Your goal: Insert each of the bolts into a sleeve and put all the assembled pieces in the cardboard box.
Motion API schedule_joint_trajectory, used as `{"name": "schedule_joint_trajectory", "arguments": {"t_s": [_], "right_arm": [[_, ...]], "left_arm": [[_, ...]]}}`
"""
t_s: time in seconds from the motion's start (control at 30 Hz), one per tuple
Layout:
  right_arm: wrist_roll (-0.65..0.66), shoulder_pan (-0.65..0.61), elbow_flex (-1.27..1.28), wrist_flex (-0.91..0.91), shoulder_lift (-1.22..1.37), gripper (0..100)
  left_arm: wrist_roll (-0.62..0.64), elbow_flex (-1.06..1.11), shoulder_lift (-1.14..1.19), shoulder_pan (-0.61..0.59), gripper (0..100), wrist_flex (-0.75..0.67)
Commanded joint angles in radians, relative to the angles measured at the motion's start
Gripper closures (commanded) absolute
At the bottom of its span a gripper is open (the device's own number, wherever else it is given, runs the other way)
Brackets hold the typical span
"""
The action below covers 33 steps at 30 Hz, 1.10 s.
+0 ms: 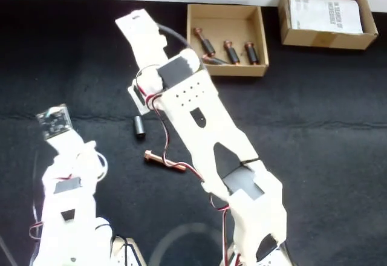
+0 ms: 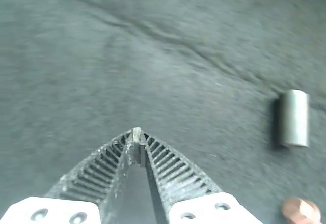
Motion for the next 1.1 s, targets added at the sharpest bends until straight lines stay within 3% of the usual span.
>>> {"name": "schedule_joint_trajectory", "arguments": {"t_s": [0.0,0.23,0.53,1.07], "right_arm": [[-0.011,-0.01,0.131,-0.147,-0.068,85.8],[-0.011,-0.015,0.314,-0.331,-0.068,85.8],[-0.074,-0.087,0.386,-0.45,-0.005,85.8],[-0.074,-0.099,-0.001,-0.358,0.364,85.8]], "left_arm": [[-0.006,-0.012,-0.016,-0.099,98,-0.011],[-0.008,-0.012,-0.016,-0.259,98,-0.011],[-0.008,-0.012,-0.016,-0.225,98,-0.015],[-0.008,-0.012,-0.016,-0.226,98,-0.014]]}}
